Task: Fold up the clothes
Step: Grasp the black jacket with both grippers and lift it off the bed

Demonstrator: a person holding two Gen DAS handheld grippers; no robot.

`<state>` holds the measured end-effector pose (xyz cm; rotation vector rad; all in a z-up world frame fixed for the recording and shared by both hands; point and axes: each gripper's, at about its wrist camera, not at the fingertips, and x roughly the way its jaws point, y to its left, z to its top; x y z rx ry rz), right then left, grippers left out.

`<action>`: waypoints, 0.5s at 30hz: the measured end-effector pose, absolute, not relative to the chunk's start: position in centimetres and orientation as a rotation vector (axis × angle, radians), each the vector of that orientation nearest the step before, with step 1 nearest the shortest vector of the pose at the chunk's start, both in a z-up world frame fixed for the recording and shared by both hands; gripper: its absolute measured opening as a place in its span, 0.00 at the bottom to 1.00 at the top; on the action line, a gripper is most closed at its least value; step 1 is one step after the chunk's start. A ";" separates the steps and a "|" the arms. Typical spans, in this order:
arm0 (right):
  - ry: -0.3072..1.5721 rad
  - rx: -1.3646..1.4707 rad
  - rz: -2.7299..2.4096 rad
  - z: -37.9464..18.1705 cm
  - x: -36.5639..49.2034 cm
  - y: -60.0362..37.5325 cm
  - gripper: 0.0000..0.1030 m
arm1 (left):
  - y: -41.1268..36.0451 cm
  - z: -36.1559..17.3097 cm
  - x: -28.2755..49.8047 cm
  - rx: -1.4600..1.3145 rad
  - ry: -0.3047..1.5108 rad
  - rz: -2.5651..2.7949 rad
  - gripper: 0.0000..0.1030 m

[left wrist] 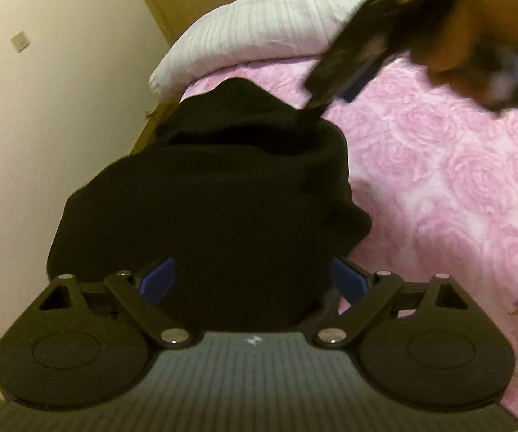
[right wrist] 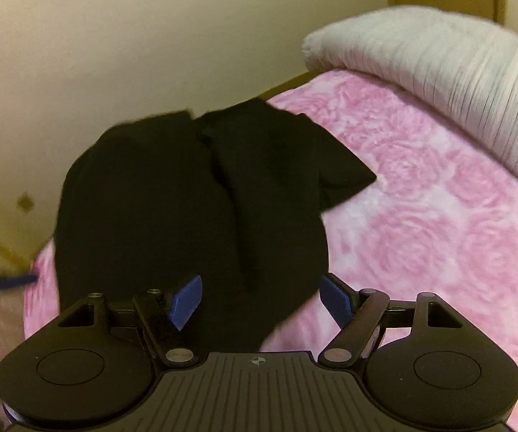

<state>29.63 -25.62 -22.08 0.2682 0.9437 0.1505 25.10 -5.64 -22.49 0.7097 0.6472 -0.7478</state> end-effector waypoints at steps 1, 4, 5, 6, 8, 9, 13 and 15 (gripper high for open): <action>0.944 0.300 0.144 -22.9 31.0 -25.9 0.74 | -5.7 -22.6 25.5 0.708 0.634 -0.756 0.85; 0.979 0.334 0.144 -25.6 34.2 -26.7 0.74 | -5.4 -23.0 26.5 0.694 0.615 -0.775 0.85; 0.992 0.367 0.151 -26.4 34.7 -27.0 0.74 | -5.3 -23.1 26.8 0.693 0.606 -0.779 0.85; 1.005 0.404 0.157 -27.0 35.1 -27.2 0.73 | -5.3 -23.3 27.1 0.697 0.605 -0.784 0.85; 1.021 0.467 0.171 -27.6 35.5 -27.7 0.66 | -5.6 -24.0 27.6 0.718 0.615 -0.797 0.85; 1.022 0.490 0.178 -27.3 35.4 -27.9 0.29 | -5.6 -24.3 27.7 0.733 0.616 -0.803 0.85; 1.006 0.520 0.200 -24.8 34.6 -28.4 0.08 | -6.6 -24.3 27.3 0.741 0.610 -0.861 0.85; 0.968 0.571 0.197 -22.2 33.6 -28.9 0.07 | -7.4 -24.1 26.6 0.763 0.583 -0.862 0.85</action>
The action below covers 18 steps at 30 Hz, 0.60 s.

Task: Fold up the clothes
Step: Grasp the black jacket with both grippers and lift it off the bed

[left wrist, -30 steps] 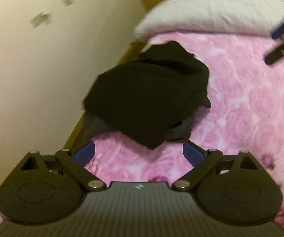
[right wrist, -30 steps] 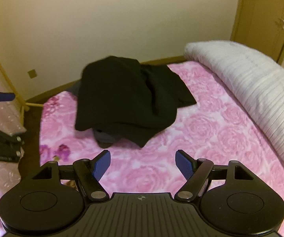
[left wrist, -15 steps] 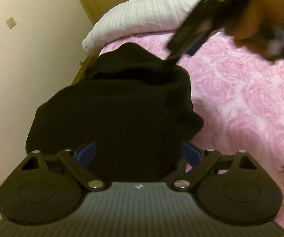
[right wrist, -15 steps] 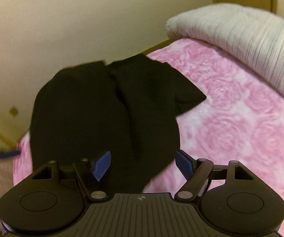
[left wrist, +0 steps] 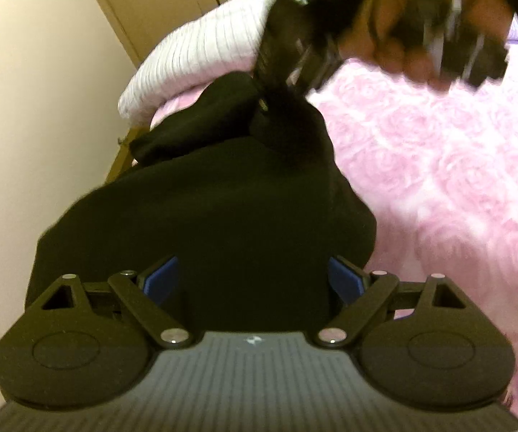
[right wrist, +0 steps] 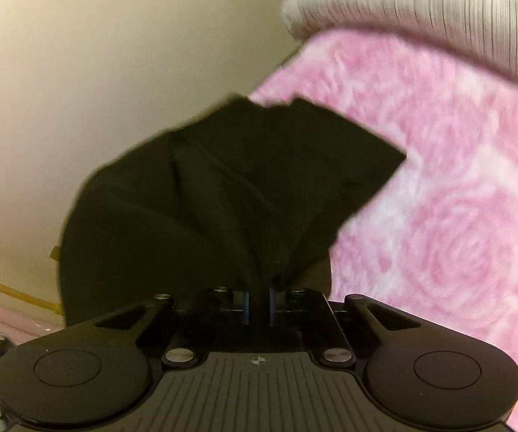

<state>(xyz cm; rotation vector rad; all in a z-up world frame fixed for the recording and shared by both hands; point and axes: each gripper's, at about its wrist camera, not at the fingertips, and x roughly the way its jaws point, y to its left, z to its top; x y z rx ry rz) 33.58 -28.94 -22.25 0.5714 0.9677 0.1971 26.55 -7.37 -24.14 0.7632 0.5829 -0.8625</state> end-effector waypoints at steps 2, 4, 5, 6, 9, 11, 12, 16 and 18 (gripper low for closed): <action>0.901 0.696 0.187 -19.7 32.0 -30.4 0.07 | -8.3 -24.3 26.0 0.806 0.552 -0.856 0.85; 0.842 0.750 0.184 -16.9 30.3 -31.1 0.06 | -9.2 -24.3 25.8 0.841 0.539 -0.835 0.71; 0.816 0.760 0.189 -15.6 29.3 -31.3 0.06 | -9.6 -24.2 25.7 0.856 0.531 -0.826 0.66; 0.790 0.769 0.195 -14.3 28.3 -31.4 0.06 | -9.8 -23.9 25.4 0.861 0.513 -0.826 0.51; 0.717 0.826 0.172 -11.7 24.7 -32.1 0.06 | -10.2 -22.6 24.6 0.865 0.464 -0.835 0.16; 0.668 0.864 0.155 -10.1 22.3 -32.6 0.05 | -10.1 -20.8 23.4 0.854 0.423 -0.863 0.08; 0.644 0.884 0.147 -9.3 21.1 -32.9 0.05 | -10.2 -19.7 22.5 0.849 0.401 -0.881 0.07; 0.516 0.962 0.113 -5.1 14.8 -36.4 0.05 | -10.9 -14.2 17.4 0.812 0.313 -0.968 0.05; 0.464 0.959 0.104 -2.3 10.4 -38.4 0.05 | -11.8 -11.5 14.4 0.773 0.303 -1.013 0.05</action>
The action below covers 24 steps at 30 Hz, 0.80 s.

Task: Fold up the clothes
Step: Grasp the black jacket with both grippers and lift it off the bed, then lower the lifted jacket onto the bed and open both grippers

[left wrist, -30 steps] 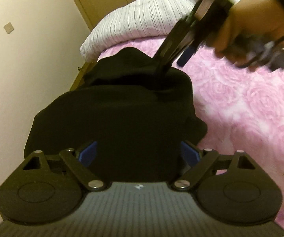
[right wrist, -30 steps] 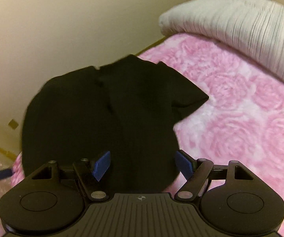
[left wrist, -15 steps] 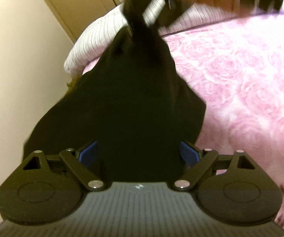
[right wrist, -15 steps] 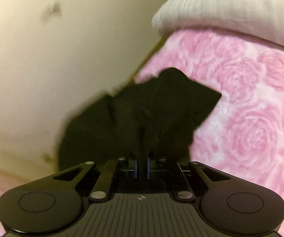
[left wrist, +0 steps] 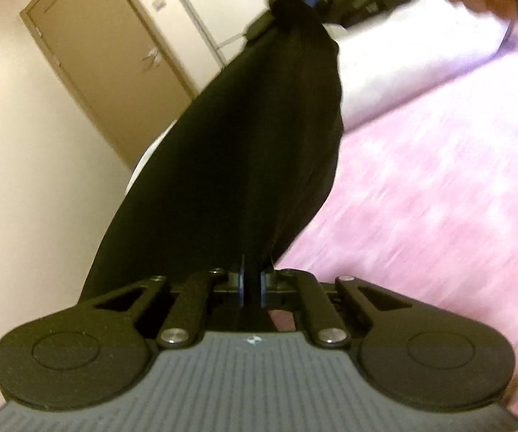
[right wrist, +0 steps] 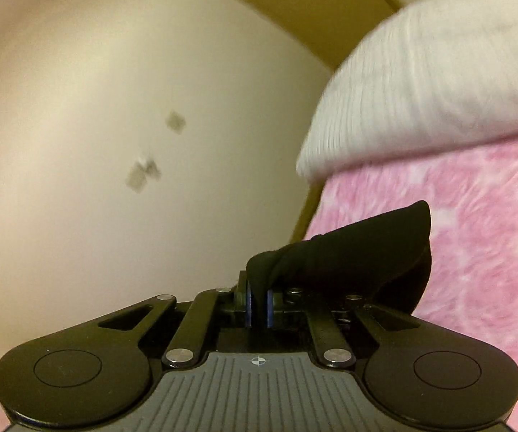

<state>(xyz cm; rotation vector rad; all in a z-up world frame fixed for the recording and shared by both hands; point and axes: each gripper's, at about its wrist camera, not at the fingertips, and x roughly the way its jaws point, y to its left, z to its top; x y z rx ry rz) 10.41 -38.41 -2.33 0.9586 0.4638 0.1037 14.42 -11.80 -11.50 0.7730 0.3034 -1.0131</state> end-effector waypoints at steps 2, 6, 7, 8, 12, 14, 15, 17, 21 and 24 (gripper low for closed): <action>0.418 0.942 0.083 0.2 5.2 -40.4 0.05 | -13.1 -8.7 10.7 0.728 0.288 -1.075 0.05; 0.332 0.912 -0.014 4.5 -6.8 -44.8 0.05 | -17.1 -4.6 1.3 0.662 0.261 -1.259 0.04; 0.319 0.903 -0.047 5.3 -10.1 -45.7 0.05 | -18.3 -4.0 -1.3 0.643 0.273 -1.315 0.04; 0.307 0.891 -0.080 6.1 -13.5 -46.5 0.05 | -19.5 -3.5 -4.0 0.617 0.294 -1.386 0.04; 0.254 0.838 -0.254 9.4 -27.2 -49.0 0.05 | -23.7 -2.4 -13.5 0.510 0.368 -1.672 0.04; 0.222 0.813 -0.358 11.1 -33.8 -49.3 0.05 | -25.7 -1.7 -18.2 0.462 0.395 -1.827 0.04; 0.206 0.801 -0.412 12.3 -37.1 -49.3 0.05 | -26.5 -1.2 -20.8 0.448 0.395 -1.903 0.04; 0.176 0.758 -0.519 15.0 -42.7 -49.0 0.05 | -28.6 0.1 -25.2 0.420 0.377 -2.059 0.04; 0.125 0.595 -0.670 22.3 -49.6 -47.1 0.06 | -30.3 4.4 -31.6 0.276 0.329 -2.295 0.04; 0.138 0.429 -0.685 27.5 -49.1 -45.4 0.06 | -30.3 6.9 -31.0 0.152 0.351 -2.355 0.04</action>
